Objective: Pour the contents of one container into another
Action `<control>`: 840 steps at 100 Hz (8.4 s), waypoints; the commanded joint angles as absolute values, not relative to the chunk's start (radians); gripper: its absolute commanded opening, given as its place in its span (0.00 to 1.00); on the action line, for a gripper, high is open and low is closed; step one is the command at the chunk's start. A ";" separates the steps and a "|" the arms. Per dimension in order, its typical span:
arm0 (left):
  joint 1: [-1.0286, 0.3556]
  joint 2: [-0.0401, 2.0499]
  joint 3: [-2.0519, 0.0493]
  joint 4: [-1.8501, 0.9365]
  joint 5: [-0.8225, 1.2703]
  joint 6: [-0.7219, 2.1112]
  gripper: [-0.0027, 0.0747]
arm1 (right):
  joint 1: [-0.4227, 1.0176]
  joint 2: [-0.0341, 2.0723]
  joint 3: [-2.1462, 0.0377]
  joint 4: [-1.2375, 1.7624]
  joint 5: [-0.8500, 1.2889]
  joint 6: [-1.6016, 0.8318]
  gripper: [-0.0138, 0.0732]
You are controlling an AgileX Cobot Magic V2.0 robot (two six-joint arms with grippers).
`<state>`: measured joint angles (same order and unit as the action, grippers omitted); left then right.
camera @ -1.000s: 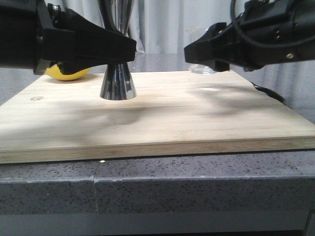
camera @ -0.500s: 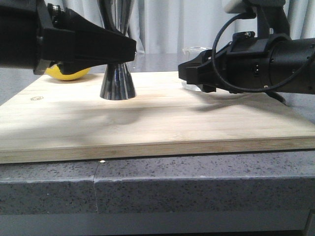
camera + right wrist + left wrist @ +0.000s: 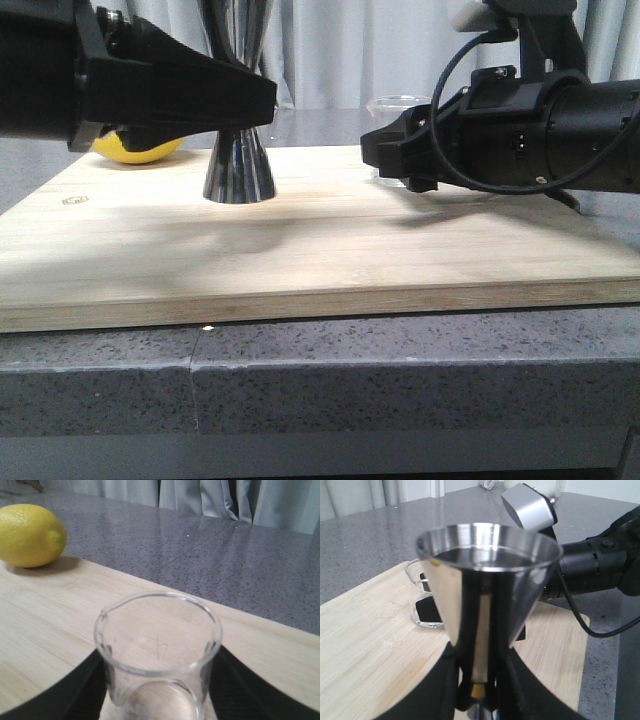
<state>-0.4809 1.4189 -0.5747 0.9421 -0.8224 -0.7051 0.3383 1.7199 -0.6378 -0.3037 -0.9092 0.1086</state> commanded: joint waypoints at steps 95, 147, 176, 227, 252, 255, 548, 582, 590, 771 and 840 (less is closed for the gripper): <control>-0.419 1.394 -0.603 0.758 -0.875 -0.617 0.01 | 0.354 1.236 -0.663 -0.301 -0.404 0.098 0.74; -0.388 1.540 -0.698 0.758 -0.934 -0.571 0.01 | 0.424 0.968 -0.663 -0.301 -0.339 0.098 0.74; -0.388 1.619 -0.720 0.751 -1.020 -0.545 0.01 | 0.431 0.881 -0.663 -0.301 -0.291 0.098 0.74; -0.388 1.636 -0.720 0.745 -1.029 -0.520 0.01 | 0.431 0.865 -0.663 -0.301 -0.247 0.098 0.74; -0.388 1.636 -0.720 0.790 -1.029 -0.520 0.01 | 0.431 0.865 -0.663 -0.301 -0.247 0.098 0.74; -0.388 1.636 -0.720 0.798 -1.029 -0.520 0.01 | 0.431 0.865 -0.663 -0.301 -0.247 0.098 0.74; -0.388 1.258 -0.706 1.230 -0.556 -1.009 0.65 | 0.416 0.865 -0.663 -0.301 -0.108 0.096 0.74; -0.388 0.856 -0.732 1.205 0.000 -1.014 0.65 | 0.155 0.865 -0.663 -0.296 -0.181 0.096 0.74; -0.388 0.788 -0.754 1.217 0.117 -1.014 0.65 | 0.101 0.865 -0.663 -0.281 -0.231 0.096 0.74; -0.388 0.070 -0.194 1.157 0.065 -1.021 0.01 | 0.026 0.029 -0.254 -0.243 0.093 0.096 0.08; -0.388 0.070 -0.182 1.143 0.032 -1.021 0.01 | 0.026 0.029 -0.221 -0.241 0.086 0.096 0.08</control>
